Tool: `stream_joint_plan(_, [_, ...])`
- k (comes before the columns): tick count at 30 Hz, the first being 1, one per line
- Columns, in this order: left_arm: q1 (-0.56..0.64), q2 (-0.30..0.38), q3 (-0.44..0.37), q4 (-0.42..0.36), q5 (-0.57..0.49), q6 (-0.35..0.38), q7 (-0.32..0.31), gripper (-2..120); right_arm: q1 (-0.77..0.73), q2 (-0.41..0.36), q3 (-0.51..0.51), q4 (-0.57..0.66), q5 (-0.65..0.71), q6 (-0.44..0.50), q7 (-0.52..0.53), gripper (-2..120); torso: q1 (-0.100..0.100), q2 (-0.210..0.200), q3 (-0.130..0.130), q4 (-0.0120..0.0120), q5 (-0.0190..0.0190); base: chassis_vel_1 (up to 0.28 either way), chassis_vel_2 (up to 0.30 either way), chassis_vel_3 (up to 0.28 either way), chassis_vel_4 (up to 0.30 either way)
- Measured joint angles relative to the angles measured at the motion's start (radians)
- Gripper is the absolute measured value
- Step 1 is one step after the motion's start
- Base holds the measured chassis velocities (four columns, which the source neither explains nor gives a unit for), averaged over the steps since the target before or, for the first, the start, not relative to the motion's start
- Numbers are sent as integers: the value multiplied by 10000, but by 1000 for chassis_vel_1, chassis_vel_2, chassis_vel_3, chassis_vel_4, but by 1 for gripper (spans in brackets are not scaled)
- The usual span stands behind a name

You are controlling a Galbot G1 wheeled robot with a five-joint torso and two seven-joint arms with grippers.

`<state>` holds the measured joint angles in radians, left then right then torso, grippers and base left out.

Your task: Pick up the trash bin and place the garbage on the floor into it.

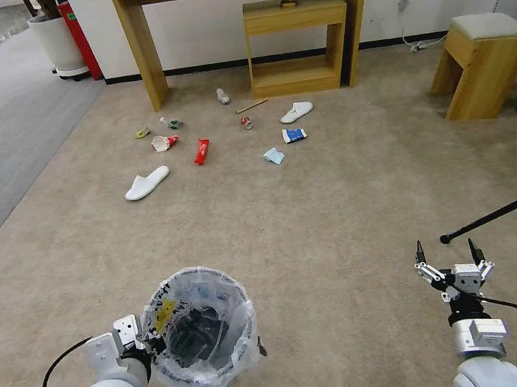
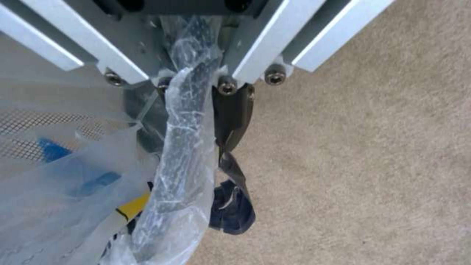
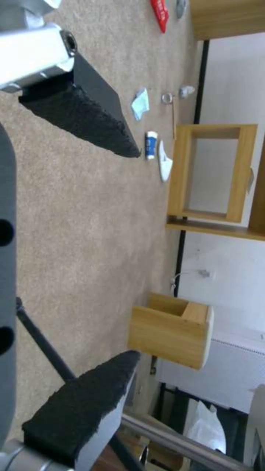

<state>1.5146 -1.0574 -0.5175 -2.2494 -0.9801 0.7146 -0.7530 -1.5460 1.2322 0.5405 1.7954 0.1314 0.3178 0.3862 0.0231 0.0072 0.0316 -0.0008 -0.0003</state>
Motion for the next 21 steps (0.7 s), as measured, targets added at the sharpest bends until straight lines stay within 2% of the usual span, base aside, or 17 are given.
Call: stream_joint_plan(21, [97, 35, -25, -70, 206, -97, 89, 0, 101, 1, -65, 84, 31, -112, 67, 100, 1, 2, 0, -1, 1, -102, 105, 112, -107])
